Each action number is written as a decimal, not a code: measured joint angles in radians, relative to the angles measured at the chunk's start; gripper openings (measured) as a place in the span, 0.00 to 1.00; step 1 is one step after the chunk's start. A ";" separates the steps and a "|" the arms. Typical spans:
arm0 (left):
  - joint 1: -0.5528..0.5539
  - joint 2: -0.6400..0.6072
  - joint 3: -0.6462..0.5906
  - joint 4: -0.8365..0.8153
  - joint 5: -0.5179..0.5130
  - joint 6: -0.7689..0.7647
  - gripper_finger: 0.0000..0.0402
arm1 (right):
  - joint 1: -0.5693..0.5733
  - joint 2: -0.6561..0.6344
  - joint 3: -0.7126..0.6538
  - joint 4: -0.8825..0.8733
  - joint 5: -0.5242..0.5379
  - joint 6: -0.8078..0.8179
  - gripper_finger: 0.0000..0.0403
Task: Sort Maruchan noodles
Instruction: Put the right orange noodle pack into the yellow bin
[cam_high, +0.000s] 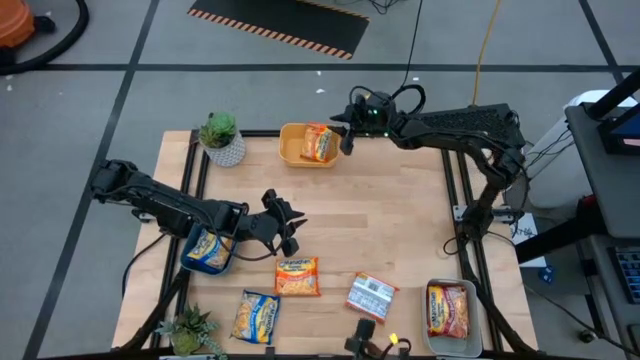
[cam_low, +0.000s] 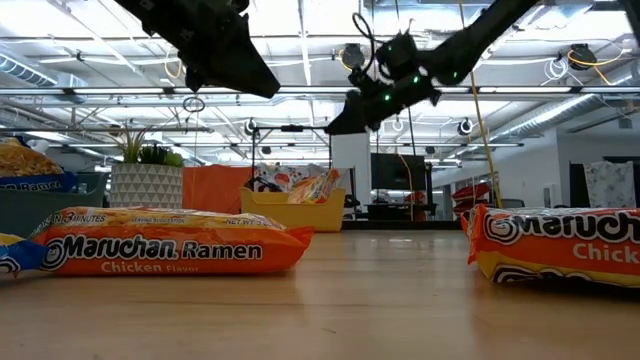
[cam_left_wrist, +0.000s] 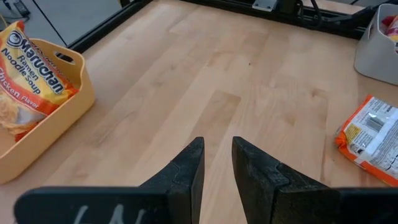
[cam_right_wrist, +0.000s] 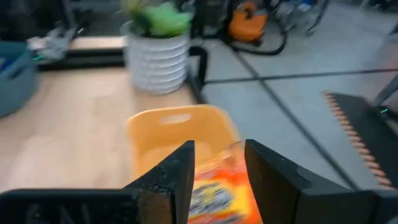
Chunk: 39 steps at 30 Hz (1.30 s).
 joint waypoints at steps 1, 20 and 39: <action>0.000 0.000 0.000 0.000 0.000 0.004 0.22 | 0.013 -0.022 0.000 -0.047 -0.001 -0.003 0.34; 0.038 0.000 0.000 0.001 0.000 0.028 0.22 | 0.405 -0.717 -0.635 -0.231 0.095 0.240 0.33; -0.045 0.000 0.000 0.001 0.068 -0.036 0.22 | 0.953 -0.765 -0.769 -0.100 0.397 0.640 0.33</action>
